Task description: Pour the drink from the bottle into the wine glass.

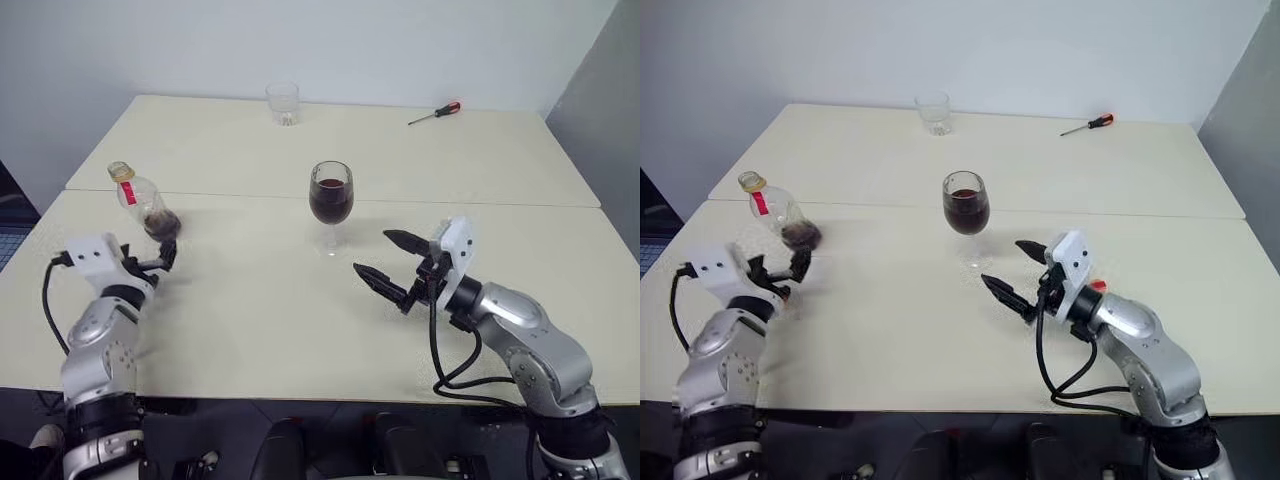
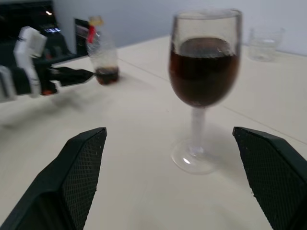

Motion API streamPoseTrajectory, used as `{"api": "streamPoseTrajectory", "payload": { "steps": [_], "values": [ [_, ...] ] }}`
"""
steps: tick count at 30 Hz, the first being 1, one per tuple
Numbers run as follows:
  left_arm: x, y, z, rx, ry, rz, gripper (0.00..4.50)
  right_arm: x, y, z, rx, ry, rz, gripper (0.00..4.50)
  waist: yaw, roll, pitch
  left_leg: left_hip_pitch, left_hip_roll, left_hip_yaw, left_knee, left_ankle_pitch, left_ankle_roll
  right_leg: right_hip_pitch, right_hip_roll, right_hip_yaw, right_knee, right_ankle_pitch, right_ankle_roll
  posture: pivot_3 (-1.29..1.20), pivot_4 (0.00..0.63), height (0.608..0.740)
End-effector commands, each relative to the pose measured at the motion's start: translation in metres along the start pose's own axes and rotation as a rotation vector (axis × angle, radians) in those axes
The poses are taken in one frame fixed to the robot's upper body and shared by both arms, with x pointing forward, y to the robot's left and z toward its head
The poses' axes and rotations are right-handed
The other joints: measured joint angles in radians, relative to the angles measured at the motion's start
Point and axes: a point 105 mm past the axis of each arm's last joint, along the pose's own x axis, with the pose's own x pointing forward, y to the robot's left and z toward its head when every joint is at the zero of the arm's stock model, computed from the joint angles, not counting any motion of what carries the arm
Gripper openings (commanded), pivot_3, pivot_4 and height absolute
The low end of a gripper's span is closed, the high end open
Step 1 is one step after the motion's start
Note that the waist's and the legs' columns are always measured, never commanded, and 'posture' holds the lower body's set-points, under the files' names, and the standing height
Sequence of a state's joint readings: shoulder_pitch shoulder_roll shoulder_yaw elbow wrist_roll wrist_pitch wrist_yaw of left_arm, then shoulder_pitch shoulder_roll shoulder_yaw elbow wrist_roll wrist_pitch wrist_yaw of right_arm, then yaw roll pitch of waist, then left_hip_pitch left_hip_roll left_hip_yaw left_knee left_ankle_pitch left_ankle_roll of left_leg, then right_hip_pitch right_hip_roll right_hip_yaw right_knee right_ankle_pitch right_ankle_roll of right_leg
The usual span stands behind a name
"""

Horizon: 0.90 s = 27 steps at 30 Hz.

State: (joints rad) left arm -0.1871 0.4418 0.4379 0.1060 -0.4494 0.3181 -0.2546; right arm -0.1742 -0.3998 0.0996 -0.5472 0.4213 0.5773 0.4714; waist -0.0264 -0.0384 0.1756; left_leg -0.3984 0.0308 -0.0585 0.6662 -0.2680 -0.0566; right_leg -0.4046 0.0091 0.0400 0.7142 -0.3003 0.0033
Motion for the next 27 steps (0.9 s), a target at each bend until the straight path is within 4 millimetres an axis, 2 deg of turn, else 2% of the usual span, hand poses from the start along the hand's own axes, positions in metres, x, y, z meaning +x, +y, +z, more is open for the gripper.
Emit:
{"api": "streamPoseTrajectory", "payload": {
  "steps": [1, 6, 10, 14, 19, 22, 27],
  "values": [
    [-0.011, -0.025, 0.005, 0.005, -0.011, -0.089, 4.48, -0.012, -0.011, -0.01, 0.0, 0.043, -0.16, 4.5, 0.0, 0.0, 0.0, 0.0, 0.0, 0.0, 0.0, 0.0, 0.0, 0.0, 0.0, 0.0, 0.0, 0.0, 0.0, 0.0, 0.15, 0.74],
    [-0.032, -0.054, -0.007, -0.035, 0.028, -0.149, 4.48, -0.036, -0.027, -0.035, 0.069, 0.118, -0.363, 4.5, -0.001, 0.0, -0.001, 0.001, 0.0, 0.001, -0.001, 0.0, 0.0, 0.0, 0.0, 0.001, 0.0, 0.0, 0.0, 0.0, 0.15, 0.74],
    [-0.041, -0.068, -0.012, 0.02, 0.06, -0.151, 4.48, -0.048, -0.026, -0.046, 0.093, 0.146, -0.443, 4.5, -0.001, 0.0, -0.001, 0.001, 0.0, 0.002, -0.001, 0.0, 0.0, 0.0, 0.0, 0.002, 0.0, 0.0, 0.0, 0.0, 0.15, 0.74],
    [-0.05, -0.084, -0.014, 0.082, 0.079, -0.169, 4.48, -0.066, -0.029, -0.059, 0.089, 0.177, -0.6, 4.5, -0.001, 0.002, -0.002, 0.002, -0.001, 0.002, -0.002, 0.0, 0.0, 0.001, 0.003, 0.002, -0.001, -0.001, 0.0, 0.0, 0.15, 0.74],
    [-0.055, -0.091, -0.013, 0.12, 0.07, -0.153, 4.48, -0.08, -0.036, -0.058, 0.066, 0.135, -0.764, 4.5, -0.001, 0.002, -0.003, 0.003, -0.001, 0.004, -0.003, 0.0, 0.0, 0.001, 0.003, 0.004, -0.001, -0.001, 0.0, 0.0, 0.15, 0.74],
    [-0.057, -0.093, -0.016, 0.099, 0.079, -0.149, 4.48, -0.08, -0.034, -0.052, 0.03, 0.085, -0.792, 4.5, -0.002, 0.003, -0.003, 0.004, -0.001, 0.005, -0.003, 0.0, 0.0, 0.001, 0.003, 0.004, -0.001, -0.001, 0.0, 0.0, 0.15, 0.74],
    [-0.059, -0.092, -0.019, 0.08, 0.093, -0.147, 4.48, -0.089, -0.041, -0.051, 0.004, 0.061, -0.882, 4.5, -0.002, 0.003, -0.003, 0.003, -0.001, 0.004, -0.003, 0.0, 0.0, 0.001, 0.003, 0.004, -0.001, -0.001, 0.0, 0.0, 0.15, 0.74]
  ]
}}
